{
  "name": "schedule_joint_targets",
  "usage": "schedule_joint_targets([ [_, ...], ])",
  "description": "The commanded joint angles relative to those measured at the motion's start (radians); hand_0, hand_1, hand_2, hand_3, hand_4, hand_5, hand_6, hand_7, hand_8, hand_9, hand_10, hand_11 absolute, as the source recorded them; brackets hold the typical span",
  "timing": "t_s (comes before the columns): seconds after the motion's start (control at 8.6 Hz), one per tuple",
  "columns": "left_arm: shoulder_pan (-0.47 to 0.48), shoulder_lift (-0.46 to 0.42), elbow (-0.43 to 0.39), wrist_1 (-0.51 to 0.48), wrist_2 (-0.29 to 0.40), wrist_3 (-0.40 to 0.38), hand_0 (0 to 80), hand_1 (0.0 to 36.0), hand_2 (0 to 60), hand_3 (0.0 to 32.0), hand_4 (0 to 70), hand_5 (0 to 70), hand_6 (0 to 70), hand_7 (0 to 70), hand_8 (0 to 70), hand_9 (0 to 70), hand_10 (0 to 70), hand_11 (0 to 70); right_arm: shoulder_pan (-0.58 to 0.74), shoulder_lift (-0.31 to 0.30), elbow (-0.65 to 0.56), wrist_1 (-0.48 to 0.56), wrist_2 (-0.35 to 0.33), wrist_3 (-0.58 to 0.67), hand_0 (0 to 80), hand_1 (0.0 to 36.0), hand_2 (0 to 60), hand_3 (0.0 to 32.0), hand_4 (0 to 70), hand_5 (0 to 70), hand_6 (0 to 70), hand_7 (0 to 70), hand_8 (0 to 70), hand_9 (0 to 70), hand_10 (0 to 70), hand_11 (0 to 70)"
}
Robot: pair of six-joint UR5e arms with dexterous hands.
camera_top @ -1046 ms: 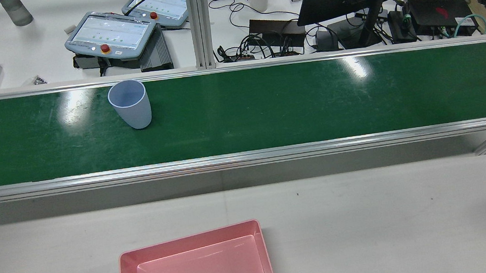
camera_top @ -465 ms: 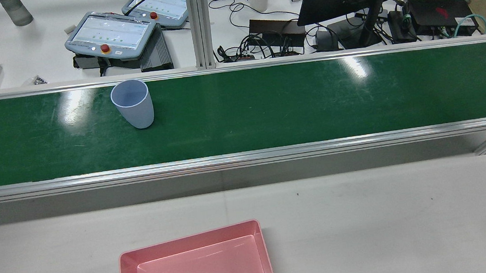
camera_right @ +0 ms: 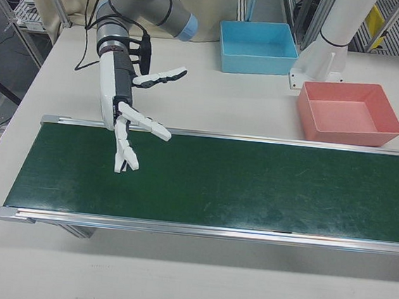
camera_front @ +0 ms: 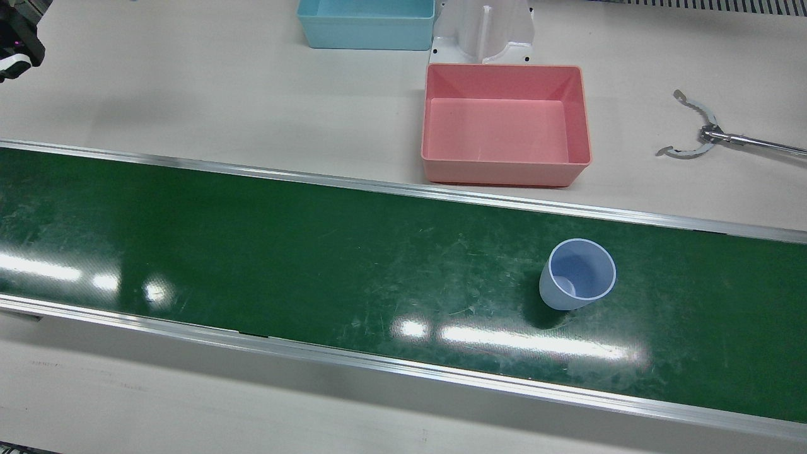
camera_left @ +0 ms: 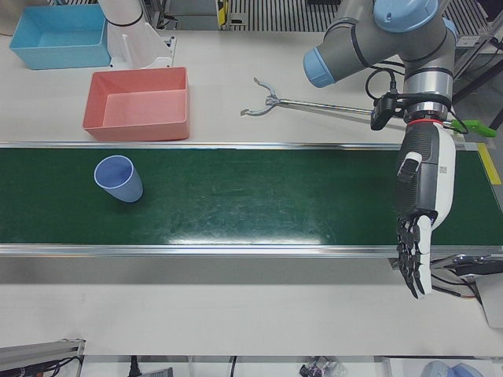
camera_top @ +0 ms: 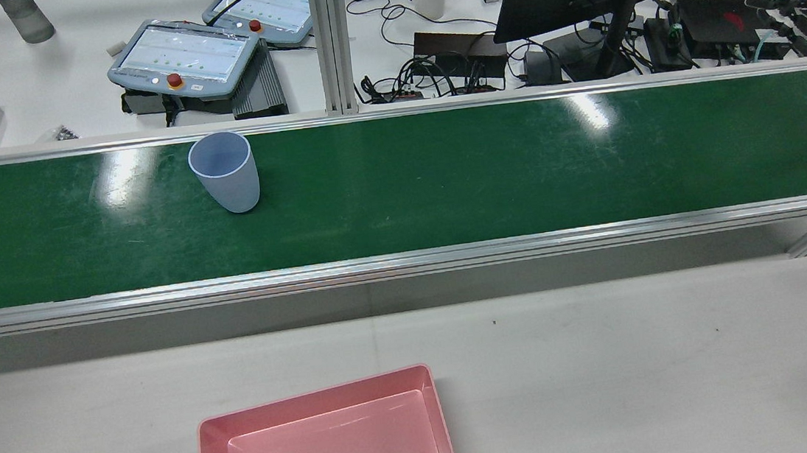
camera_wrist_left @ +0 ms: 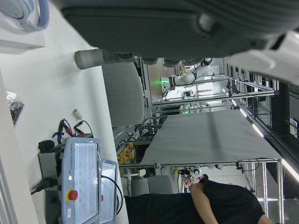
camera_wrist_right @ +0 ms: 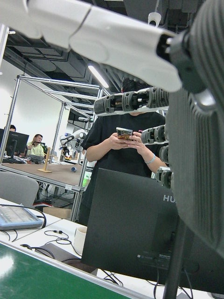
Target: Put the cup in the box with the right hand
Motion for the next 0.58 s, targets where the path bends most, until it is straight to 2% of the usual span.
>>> schedule_joint_targets([
  [0.0,-0.002,-0.002,-0.009,0.005,0.0,0.002,0.0,0.0,0.0,0.0,0.0,0.0,0.0,0.0,0.0,0.0,0.0,0.0,-0.044,0.038,0.01,0.004,-0.015,0.01,53.5,11.3,0.0,0.0,23.2,5.1,4.3,17.2,0.0,2.0,2.9,6.0],
  [0.23,-0.002,-0.002,-0.009,0.006,0.0,0.002,0.0,0.0,0.0,0.0,0.0,0.0,0.0,0.0,0.0,0.0,0.0,0.0,-0.087,0.067,-0.017,0.002,-0.015,0.014,54.3,11.9,0.0,0.0,27.4,5.2,6.4,22.5,0.2,3.1,3.6,7.1],
  [0.35,-0.002,-0.002,-0.009,0.006,0.0,0.002,0.0,0.0,0.0,0.0,0.0,0.0,0.0,0.0,0.0,0.0,0.0,0.0,-0.086,0.096,-0.042,0.002,-0.015,0.014,55.0,12.6,0.0,0.0,27.9,5.2,5.8,21.4,0.1,2.8,3.7,7.2],
  [0.46,-0.001,-0.002,-0.006,0.006,0.0,0.002,0.0,0.0,0.0,0.0,0.0,0.0,0.0,0.0,0.0,0.0,0.0,0.0,-0.086,0.096,-0.04,0.002,-0.014,0.007,55.5,13.0,0.0,0.0,28.6,5.2,5.2,20.4,0.0,2.7,3.7,7.2],
])
